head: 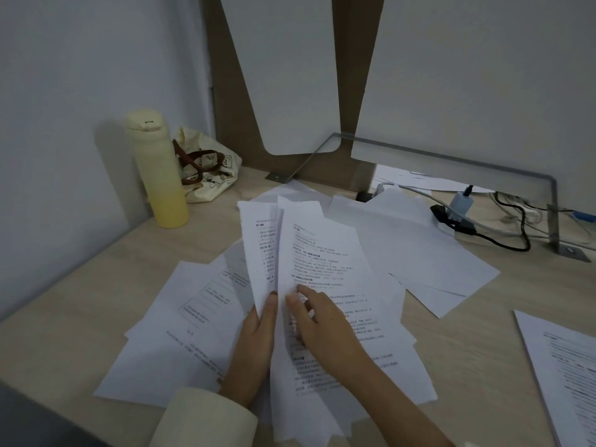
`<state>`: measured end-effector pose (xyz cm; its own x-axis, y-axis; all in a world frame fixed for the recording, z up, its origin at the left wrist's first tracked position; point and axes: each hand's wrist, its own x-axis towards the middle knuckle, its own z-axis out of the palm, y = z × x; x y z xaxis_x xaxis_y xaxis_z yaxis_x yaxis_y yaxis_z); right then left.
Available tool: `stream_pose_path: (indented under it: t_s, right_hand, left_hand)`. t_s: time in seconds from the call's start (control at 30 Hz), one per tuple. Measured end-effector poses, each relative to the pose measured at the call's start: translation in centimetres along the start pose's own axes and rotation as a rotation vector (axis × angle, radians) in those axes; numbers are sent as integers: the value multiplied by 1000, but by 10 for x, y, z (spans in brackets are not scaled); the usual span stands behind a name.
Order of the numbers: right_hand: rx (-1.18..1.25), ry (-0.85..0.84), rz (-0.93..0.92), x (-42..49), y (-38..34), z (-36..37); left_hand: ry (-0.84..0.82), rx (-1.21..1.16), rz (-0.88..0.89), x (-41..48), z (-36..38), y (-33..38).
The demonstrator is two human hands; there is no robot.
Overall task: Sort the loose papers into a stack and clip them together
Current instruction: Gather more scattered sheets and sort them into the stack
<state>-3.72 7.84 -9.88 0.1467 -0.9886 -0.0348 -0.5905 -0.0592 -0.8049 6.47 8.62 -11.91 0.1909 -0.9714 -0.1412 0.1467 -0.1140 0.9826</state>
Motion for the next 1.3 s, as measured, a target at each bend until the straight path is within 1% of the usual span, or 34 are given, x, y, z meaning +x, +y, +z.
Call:
stream_pose_path:
  t_s: [0.1,0.2,0.27,0.37,0.43,0.5,0.53,0.6,0.7,0.83,1.0,1.07,1.13,1.23,1.3]
  right_hand:
    - [-6,-60,-12,0,4,-2]
    - [4,-53,-44,0,10,-8]
    - [-37,19,-57,5,19,-20]
    - [-188,234,-28,15,46,-55]
    - [-274,357,86,19,69,-85]
    - [-338,390,239,20,89,-111]
    - [-367,381,297,20,96,-120]
    - [-412,340,346,22,105,-134]
    - [-487,262,324,28,111,-143]
    - [-590,166,320,38,114,-147]
    - [-877,88,255,50,109,-150]
    - [-952,75,218,53,110,-151]
    - [-973,87,198,54,111,-151]
    - [-993,135,170,55,114,-150]
    - [-990,172,191,54,112,-151]
  left_hand:
    - [-23,38,36,-1,2,-2]
    - [-48,205,69,1,2,-6]
    - [-52,263,54,2,1,-7]
    - [-48,247,22,2,-1,-5]
    - [5,242,17,3,-2,-5]
    - [74,255,25,5,-3,-6]
    - [98,266,36,6,-4,-5]
    - [129,296,60,9,-3,-2]
    - [155,350,84,10,-3,-1]
    - [147,385,101,7,-4,-7]
    - [150,383,123,5,-3,-7]
    - [163,367,108,6,-3,-9]
    - [171,358,105,7,-3,-10]
    - [180,359,108,7,-3,-11]
    - [179,366,110,7,-2,-10]
